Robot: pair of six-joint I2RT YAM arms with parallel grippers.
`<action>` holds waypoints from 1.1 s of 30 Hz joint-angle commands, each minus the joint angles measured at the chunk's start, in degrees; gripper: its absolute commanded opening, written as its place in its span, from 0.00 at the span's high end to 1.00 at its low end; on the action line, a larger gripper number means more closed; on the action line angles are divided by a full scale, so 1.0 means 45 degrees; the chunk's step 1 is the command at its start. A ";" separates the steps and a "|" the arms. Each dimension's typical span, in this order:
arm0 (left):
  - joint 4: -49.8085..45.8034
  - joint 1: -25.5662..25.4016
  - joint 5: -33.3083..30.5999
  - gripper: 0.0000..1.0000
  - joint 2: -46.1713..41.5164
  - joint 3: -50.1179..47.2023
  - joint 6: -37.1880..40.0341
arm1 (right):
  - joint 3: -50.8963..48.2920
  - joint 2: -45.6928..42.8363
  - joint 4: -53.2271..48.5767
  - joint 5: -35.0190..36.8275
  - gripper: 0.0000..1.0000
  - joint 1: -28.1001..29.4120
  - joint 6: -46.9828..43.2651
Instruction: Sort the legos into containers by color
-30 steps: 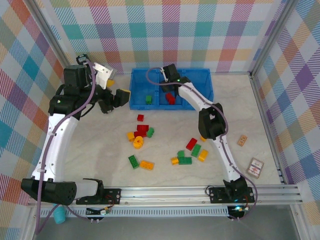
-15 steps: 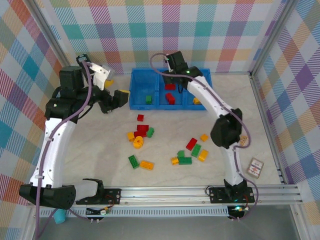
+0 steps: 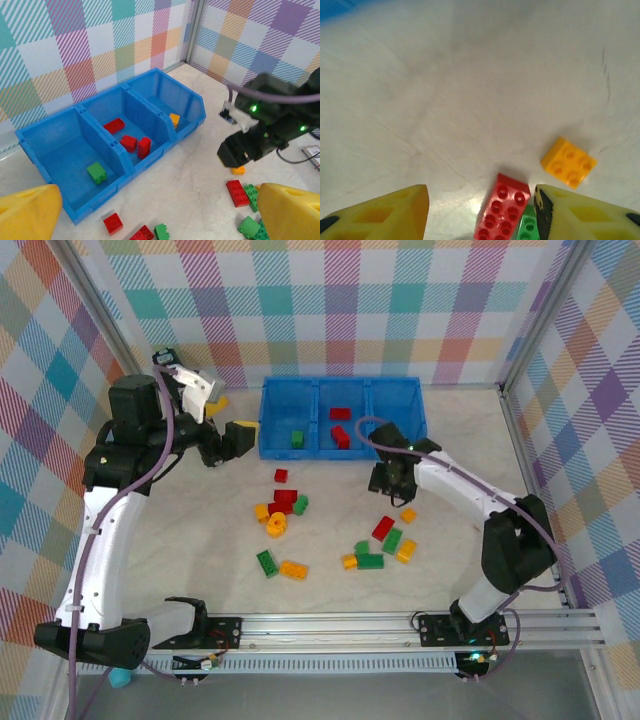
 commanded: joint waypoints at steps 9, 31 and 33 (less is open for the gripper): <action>0.0517 0.0012 0.0325 0.00 -0.0196 -0.0260 -0.0103 | -0.2412 0.0050 0.2007 -0.1128 0.43 -0.0303 0.2951; 0.0595 0.0014 0.0366 0.00 -0.0223 -0.0314 -0.0133 | -0.3249 0.0870 0.2457 -0.1490 0.44 0.0015 0.3196; 0.0595 0.0009 0.0381 0.00 -0.0250 -0.0316 -0.0133 | -0.3134 0.0937 0.2444 -0.1511 0.45 0.0188 0.3217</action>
